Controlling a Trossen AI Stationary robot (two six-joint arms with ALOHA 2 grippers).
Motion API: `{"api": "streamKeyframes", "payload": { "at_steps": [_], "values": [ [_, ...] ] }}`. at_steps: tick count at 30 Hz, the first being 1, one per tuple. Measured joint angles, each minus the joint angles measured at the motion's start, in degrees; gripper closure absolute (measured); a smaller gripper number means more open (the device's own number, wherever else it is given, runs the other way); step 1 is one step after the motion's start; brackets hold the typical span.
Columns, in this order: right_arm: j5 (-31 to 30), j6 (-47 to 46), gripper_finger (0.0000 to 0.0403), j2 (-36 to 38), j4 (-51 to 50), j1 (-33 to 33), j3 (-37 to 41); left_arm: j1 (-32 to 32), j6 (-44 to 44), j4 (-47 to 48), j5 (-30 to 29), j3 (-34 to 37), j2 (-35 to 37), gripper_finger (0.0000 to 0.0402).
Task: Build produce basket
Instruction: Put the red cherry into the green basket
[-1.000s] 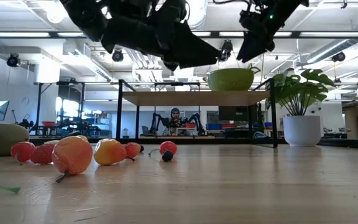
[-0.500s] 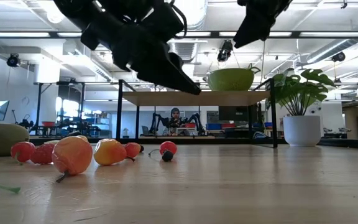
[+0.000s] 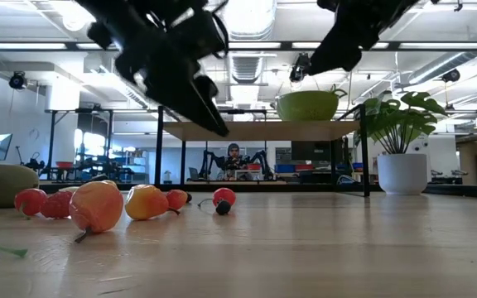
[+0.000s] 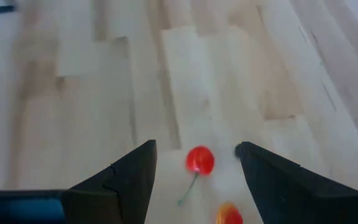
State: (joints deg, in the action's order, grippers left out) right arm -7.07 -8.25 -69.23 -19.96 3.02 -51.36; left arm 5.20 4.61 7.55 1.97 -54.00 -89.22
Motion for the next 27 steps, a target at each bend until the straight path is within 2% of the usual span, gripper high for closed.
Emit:
{"api": "streamKeyframes", "payload": {
  "at_steps": [6,10,15,20,27],
  "values": [
    [-0.13,-1.65,0.0208,-0.56,18.46,4.85,8.22,-0.01,-4.53,1.34,-6.3,1.88,8.21,0.0163],
    [-0.68,-2.33,0.0208,-4.34,23.58,5.36,9.98,-0.01,-4.59,-3.85,-13.47,6.15,13.05,0.0163],
    [-0.64,-1.72,0.0215,-13.59,27.03,5.38,8.57,-0.05,-5.62,-8.79,-19.98,11.49,18.81,0.0163],
    [-0.59,-0.93,0.0216,-21.9,32.56,5.36,5.8,-0.03,-8.89,-10.85,-20.42,15.45,23.89,0.0163],
    [-0.42,-1.52,0.0191,-31.0,32.6,5.5,0.89,-0.03,-11.1,-12.91,-20.43,18.54,27.58,0.0163]
  ]
}}
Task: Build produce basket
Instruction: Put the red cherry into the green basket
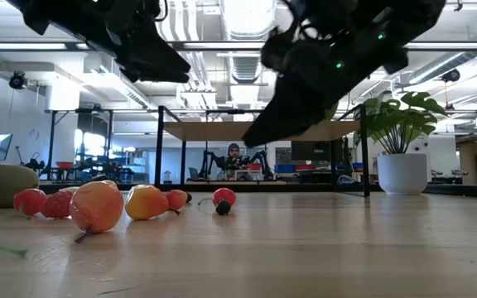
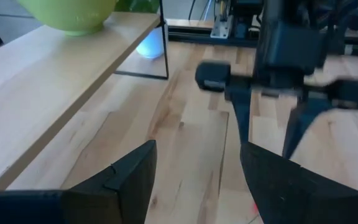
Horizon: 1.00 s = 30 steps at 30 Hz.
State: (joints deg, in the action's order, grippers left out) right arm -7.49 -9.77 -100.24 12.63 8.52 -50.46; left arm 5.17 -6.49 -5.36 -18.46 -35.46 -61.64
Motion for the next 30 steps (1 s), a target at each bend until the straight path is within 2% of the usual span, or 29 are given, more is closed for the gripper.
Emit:
{"api": "streamKeyframes", "payload": {
  "at_steps": [10,19,23,30],
  "values": [
    [0.18,0.69,0.0157,-8.84,-0.08,0.73,-6.26,0.02,-0.88,-0.27,0.07,0.04,0.02,0.0163],
    [0.17,-1.31,0.0147,-14.34,-0.12,0.86,-7.77,0.02,-1.5,-0.14,0.11,0.11,-0.03,0.0163],
    [-0.03,-2.14,0.0158,-15.14,0.65,0.99,-7.72,0.02,-1.52,-0.2,0.11,0.13,-0.03,0.0163],
    [-0.17,-2.22,0.0201,-14.87,1.09,0.99,-7.85,0.02,-1.49,-0.18,0.11,0.13,-0.03,0.0163]
  ]
}}
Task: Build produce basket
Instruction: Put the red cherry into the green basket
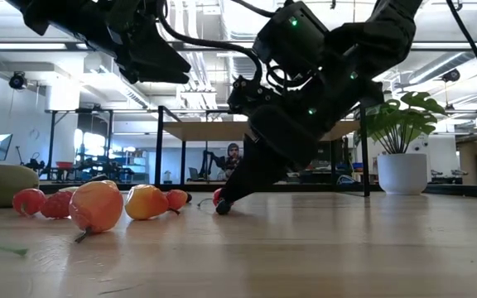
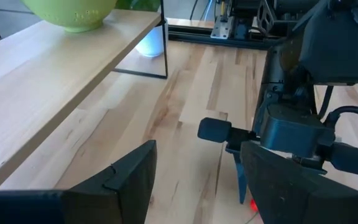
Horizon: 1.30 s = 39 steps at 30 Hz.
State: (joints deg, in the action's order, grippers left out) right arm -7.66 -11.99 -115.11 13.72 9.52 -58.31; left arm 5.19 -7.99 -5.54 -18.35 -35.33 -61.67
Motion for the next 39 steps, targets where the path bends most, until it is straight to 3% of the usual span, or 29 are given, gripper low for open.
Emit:
{"api": "streamKeyframes", "payload": {
  "at_steps": [14,23,30,35,39],
  "values": [
    [0.01,-0.02,0.0296,-0.15,0.15,-0.02,0.03,0.0,0.0,0.0,0.0,0.0,-0.02,0.0163],
    [0.02,-0.01,0.0275,-0.15,0.21,-0.04,-0.17,0.0,0.01,0.0,0.0,0.0,-0.02,0.0163],
    [0.02,0.2,0.03,0.54,-0.19,-0.04,-0.17,0.0,0.02,0.0,0.0,0.0,-0.02,0.0163],
    [-0.83,1.4,0.0293,5.88,-5.84,-0.15,-0.15,-0.02,0.02,0.07,0.02,0.0,-0.04,0.0163],
    [-6.33,4.4,0.0288,12.91,-14.6,-0.31,-0.1,-0.02,0.02,0.07,0.0,0.0,-0.04,0.0163]
  ]
}}
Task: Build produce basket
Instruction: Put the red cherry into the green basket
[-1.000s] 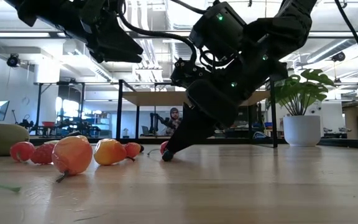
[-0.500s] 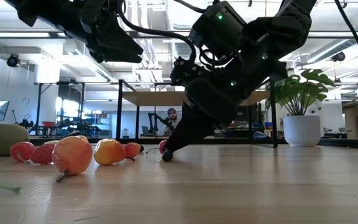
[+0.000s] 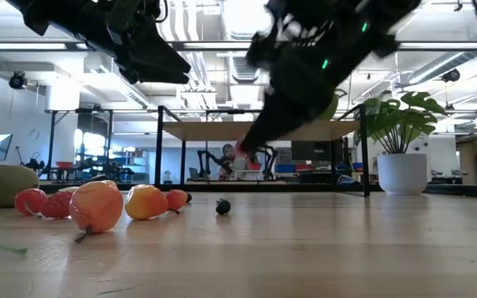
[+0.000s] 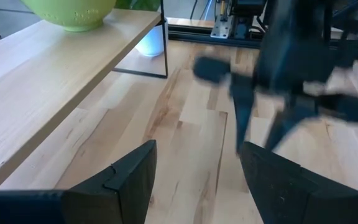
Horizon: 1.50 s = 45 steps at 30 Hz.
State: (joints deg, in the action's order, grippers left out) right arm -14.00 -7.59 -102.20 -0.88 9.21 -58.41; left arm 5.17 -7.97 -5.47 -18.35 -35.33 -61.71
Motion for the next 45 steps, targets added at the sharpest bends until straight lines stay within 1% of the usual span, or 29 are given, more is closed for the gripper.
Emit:
{"api": "streamKeyframes", "payload": {
  "at_steps": [4,7,12,17,20,24,28,35,45],
  "values": [
    [-4.79,2.85,0.0295,8.72,-8.31,-1.59,-0.19,0.0,-0.05,-0.12,0.0,0.0,0.0,0.0163],
    [-7.03,4.28,0.0297,15.72,-13.29,-4.18,-0.17,0.02,-0.54,-0.1,0.0,0.0,0.0,0.0163],
    [-7.11,6.12,0.0286,26.6,-16.97,-10.74,-0.17,0.0,-0.96,-0.1,0.0,0.0,0.0,0.0163],
    [-6.55,7.87,0.029,35.33,-18.93,-19.19,-0.17,0.01,-1.03,-0.1,0.0,0.0,0.0,0.0163],
    [-2.7,7.92,0.0294,38.4,-20.35,-24.7,-0.17,0.0,-1.03,-0.11,0.0,0.0,0.0,0.0163],
    [4.4,7.76,0.0288,39.36,-21.86,-32.04,-0.16,0.01,-1.03,-0.11,0.0,0.0,0.0,0.0163],
    [8.11,7.34,0.0288,37.18,-23.0,-37.04,-0.08,0.0,-1.05,-0.1,-0.01,0.0,0.0,0.0163],
    [8.51,7.98,0.0293,33.32,-24.48,-39.37,-0.09,0.0,-1.03,-0.07,-0.02,0.0,0.0,0.0163],
    [7.56,7.92,0.0248,32.79,-24.41,-39.66,-0.06,0.0,-0.74,-0.05,-0.02,0.0,0.0,0.0163]
  ]
}}
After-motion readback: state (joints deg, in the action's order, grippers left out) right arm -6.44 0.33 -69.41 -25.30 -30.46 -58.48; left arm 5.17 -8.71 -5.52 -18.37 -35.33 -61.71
